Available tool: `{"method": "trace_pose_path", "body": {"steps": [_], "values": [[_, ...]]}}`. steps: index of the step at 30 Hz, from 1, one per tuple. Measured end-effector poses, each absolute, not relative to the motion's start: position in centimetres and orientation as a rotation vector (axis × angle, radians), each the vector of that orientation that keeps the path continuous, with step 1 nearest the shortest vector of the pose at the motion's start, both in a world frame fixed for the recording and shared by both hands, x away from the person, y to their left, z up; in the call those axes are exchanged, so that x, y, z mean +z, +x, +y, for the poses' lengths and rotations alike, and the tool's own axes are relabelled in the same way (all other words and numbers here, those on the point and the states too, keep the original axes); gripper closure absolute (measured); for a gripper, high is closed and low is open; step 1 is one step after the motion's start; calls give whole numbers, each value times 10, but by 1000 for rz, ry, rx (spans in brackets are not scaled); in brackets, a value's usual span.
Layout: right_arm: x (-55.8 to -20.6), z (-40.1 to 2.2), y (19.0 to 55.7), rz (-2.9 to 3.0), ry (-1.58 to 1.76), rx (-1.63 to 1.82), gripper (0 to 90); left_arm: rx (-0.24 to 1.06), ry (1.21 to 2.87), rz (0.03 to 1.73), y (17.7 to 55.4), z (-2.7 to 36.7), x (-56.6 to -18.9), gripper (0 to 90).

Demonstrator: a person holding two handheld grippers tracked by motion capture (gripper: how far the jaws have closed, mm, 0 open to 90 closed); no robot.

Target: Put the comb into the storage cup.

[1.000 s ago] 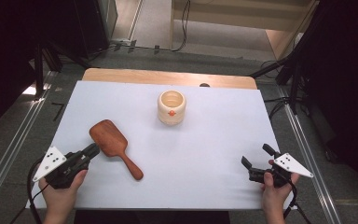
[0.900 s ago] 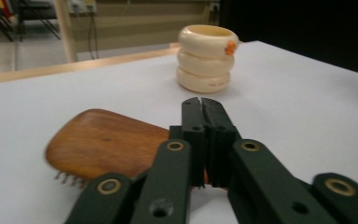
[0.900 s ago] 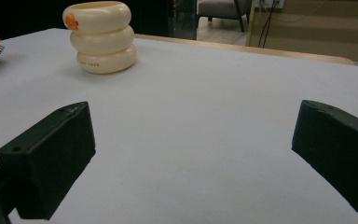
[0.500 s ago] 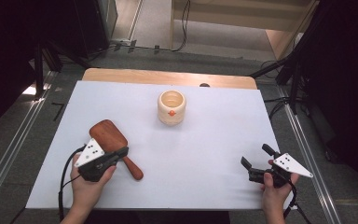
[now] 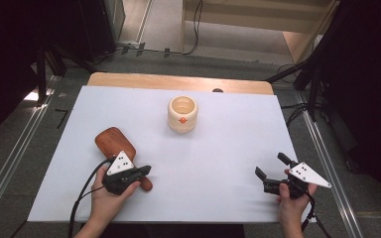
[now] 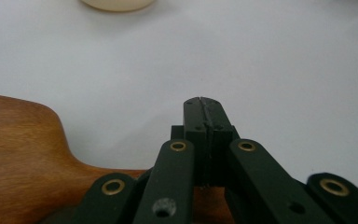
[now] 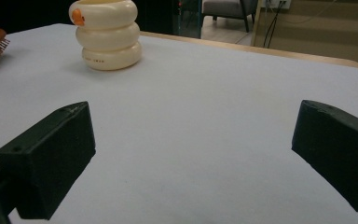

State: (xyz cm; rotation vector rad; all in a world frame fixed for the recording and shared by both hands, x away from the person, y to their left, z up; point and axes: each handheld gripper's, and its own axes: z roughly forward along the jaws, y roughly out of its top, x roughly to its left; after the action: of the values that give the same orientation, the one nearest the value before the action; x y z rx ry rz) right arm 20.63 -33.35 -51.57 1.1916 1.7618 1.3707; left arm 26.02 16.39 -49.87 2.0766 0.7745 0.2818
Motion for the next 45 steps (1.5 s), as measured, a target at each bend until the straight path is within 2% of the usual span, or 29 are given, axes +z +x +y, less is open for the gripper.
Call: {"method": "trace_pose_path", "body": {"steps": [23, 45], "values": [[-516, -334, 207, 1760, 1191, 1373, 0, 247, 2199, 748, 258, 160, -502, 900], [-516, -335, 207, 1753, 1199, 1374, 0, 253, 2229, 823, 259, 207, -497, 900]]}}
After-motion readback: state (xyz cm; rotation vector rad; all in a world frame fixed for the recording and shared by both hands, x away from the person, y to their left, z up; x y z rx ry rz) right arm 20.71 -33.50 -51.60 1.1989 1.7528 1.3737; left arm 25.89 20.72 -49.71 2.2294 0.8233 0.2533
